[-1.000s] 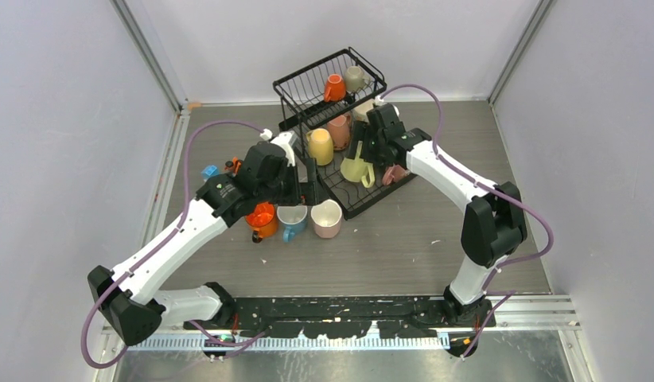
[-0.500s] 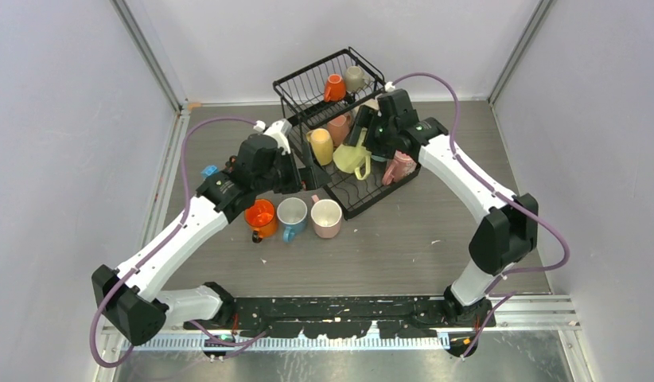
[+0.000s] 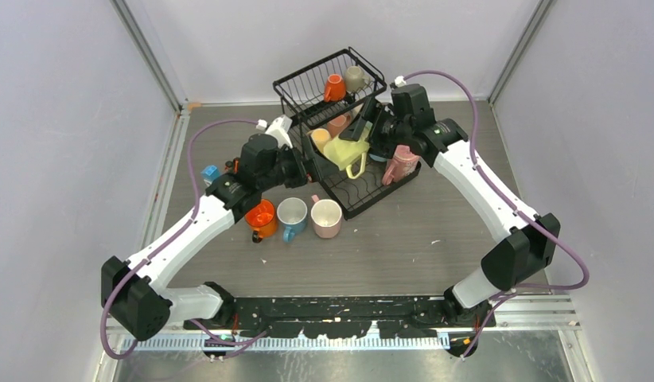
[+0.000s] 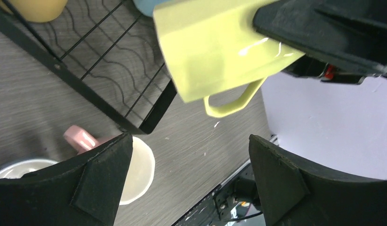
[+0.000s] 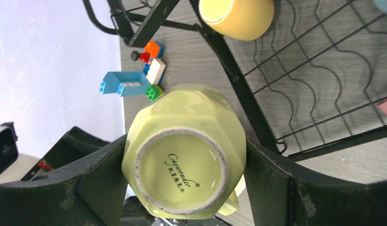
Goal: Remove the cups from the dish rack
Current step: Place the cup at the center of the board.
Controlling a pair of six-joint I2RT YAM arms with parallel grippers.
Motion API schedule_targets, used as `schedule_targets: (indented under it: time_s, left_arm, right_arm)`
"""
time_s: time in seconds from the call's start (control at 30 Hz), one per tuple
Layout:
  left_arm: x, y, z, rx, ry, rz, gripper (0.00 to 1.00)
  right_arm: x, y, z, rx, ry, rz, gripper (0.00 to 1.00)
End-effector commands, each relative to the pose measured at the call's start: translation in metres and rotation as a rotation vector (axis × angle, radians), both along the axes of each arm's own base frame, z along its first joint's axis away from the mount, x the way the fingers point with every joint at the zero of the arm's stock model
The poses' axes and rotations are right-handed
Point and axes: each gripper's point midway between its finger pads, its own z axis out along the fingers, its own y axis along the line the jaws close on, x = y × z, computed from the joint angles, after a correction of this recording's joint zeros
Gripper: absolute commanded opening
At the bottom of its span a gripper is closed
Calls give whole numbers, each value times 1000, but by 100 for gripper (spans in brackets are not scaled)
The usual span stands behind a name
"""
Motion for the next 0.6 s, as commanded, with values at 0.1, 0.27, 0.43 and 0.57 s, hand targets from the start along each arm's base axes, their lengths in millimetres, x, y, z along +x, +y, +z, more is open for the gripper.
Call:
schedule_targets:
  time_s: [0.1, 0.27, 0.43, 0.57]
  left_arm:
    - [15, -9, 44, -171, -110, 14, 91]
    - [18, -9, 52, -220, -110, 10, 88]
    - [16, -12, 72, -321, -139, -24, 82]
    - [12, -13, 88, -401, -151, -55, 75]
  right_arm:
    - [-18, 18, 101, 263, -161, 76, 34]
    - [-23, 22, 115, 317, -167, 96, 34]
    - [-25, 27, 121, 365, -155, 125, 34]
    - [-26, 32, 127, 429, -144, 152, 34]
